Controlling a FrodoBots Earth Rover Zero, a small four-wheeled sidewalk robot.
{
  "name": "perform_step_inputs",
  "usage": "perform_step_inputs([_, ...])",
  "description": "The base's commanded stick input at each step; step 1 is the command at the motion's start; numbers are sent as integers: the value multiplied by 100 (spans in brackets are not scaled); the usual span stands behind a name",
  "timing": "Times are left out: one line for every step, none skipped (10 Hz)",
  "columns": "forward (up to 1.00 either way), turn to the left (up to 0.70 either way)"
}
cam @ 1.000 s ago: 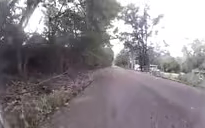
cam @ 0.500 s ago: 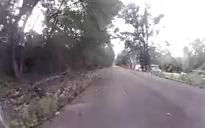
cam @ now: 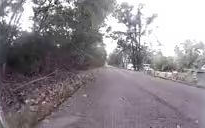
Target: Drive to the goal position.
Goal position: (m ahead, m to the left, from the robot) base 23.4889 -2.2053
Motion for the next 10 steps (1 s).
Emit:
perform_step_inputs([70,0])
perform_step_inputs([70,0])
perform_step_inputs([70,0])
perform_step_inputs([70,0])
perform_step_inputs([70,0])
perform_step_inputs([70,0])
perform_step_inputs([70,0])
perform_step_inputs([70,0])
perform_step_inputs([70,0])
perform_step_inputs([70,0])
